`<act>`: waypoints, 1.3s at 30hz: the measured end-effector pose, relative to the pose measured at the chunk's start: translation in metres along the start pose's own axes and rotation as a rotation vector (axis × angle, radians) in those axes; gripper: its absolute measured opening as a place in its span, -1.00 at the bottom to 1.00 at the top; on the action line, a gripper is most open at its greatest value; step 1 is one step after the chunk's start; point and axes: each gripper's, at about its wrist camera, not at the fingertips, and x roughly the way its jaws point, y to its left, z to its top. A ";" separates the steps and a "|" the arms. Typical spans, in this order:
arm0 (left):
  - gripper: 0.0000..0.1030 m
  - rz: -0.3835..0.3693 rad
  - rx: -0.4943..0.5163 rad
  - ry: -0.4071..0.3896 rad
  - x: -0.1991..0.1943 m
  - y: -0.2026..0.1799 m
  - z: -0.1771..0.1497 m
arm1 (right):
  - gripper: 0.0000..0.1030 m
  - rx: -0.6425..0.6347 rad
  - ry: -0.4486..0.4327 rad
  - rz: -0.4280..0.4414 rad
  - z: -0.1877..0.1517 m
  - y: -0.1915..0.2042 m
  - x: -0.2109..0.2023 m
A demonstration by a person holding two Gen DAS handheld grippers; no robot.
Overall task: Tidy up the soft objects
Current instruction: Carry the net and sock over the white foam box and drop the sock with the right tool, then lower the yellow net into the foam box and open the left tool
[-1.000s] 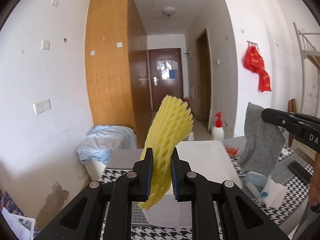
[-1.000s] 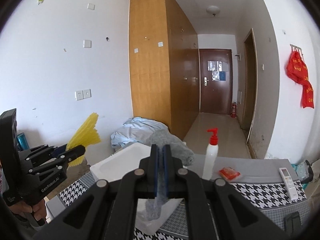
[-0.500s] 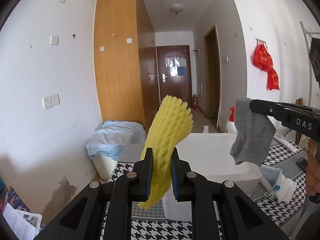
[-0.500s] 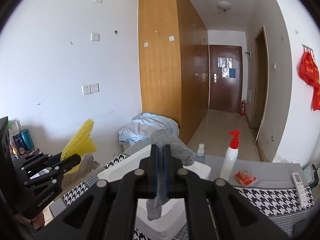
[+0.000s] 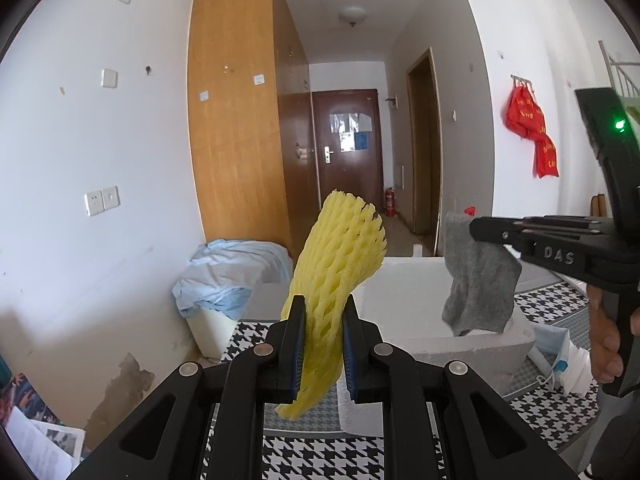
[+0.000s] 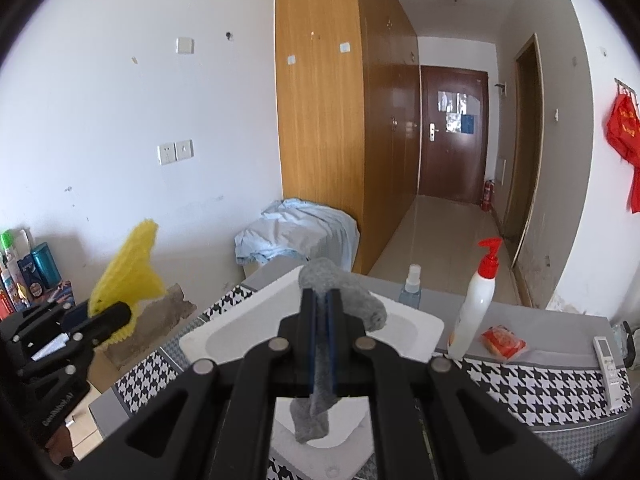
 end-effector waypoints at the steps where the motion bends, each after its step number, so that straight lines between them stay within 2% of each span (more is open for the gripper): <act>1: -0.66 0.001 0.001 -0.001 0.000 0.000 0.000 | -0.86 -0.001 0.011 -0.001 0.000 0.000 0.003; 14: -0.66 0.010 -0.015 0.010 -0.002 0.004 -0.006 | -0.84 0.003 0.109 0.019 -0.006 0.003 0.026; 15: -0.66 0.011 -0.017 0.010 -0.002 0.004 -0.006 | -0.64 0.000 0.124 0.018 -0.007 0.003 0.029; 16: -0.66 0.011 -0.018 0.010 -0.002 0.004 -0.006 | -0.21 -0.008 0.142 0.020 -0.009 0.004 0.031; 17: -0.66 0.011 -0.018 0.010 -0.002 0.004 -0.006 | 0.03 -0.010 0.140 0.022 -0.010 0.006 0.031; 18: -0.66 0.012 -0.020 0.008 -0.002 0.005 -0.005 | 0.42 -0.011 0.131 0.021 -0.012 0.006 0.030; 19: -0.66 0.014 -0.021 0.008 -0.002 0.005 -0.005 | 0.57 -0.009 0.119 0.018 -0.013 0.006 0.027; 22: -0.66 0.015 -0.023 0.009 -0.001 0.005 -0.005 | 0.58 -0.003 0.121 0.036 -0.014 0.006 0.022; 33: -0.66 0.007 -0.012 0.000 0.001 -0.002 0.002 | 0.61 -0.013 0.080 0.019 -0.015 0.002 0.003; 36: -0.66 -0.005 -0.010 -0.001 0.003 -0.004 0.005 | 0.70 -0.018 0.068 -0.008 -0.015 -0.001 -0.004; 39: -0.66 -0.019 -0.015 -0.001 0.005 -0.007 0.008 | 0.90 -0.027 0.036 -0.016 -0.017 -0.005 -0.013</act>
